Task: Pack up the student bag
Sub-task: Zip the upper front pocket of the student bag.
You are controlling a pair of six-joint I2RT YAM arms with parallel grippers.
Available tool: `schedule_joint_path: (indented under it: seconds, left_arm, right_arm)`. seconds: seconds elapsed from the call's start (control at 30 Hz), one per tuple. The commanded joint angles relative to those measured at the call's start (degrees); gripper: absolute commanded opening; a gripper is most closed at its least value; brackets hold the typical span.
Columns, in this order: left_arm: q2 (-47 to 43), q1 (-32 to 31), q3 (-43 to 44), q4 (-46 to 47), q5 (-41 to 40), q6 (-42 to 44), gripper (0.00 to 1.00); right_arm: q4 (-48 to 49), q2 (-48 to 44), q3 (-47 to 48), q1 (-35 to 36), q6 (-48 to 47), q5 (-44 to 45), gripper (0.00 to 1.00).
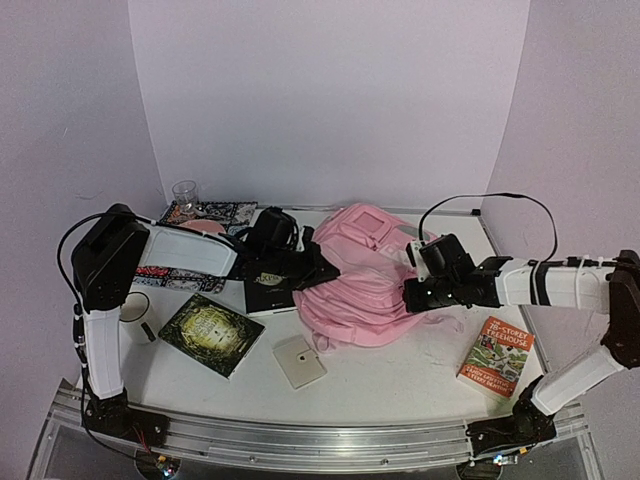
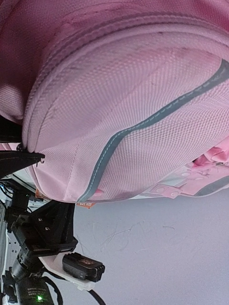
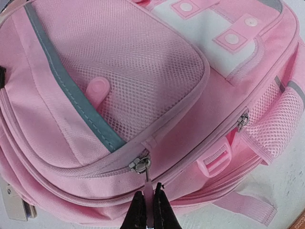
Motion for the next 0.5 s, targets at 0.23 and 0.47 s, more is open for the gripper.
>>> schedule_joint_path:
  seconds: [0.23,0.47]
  left_arm:
    - [-1.93,2.21,1.71,-4.21,5.20,7.18,0.00]
    - [-2.14,2.75,4.27,-3.81,2.56,7.23,0.00]
  right_arm:
    - [-2.54,-1.73,1.11,-6.39,-3.50,3.72,0.03]
    - [-0.77,-4.63,-1.54,-7.03,-5.33,0.48,0.30]
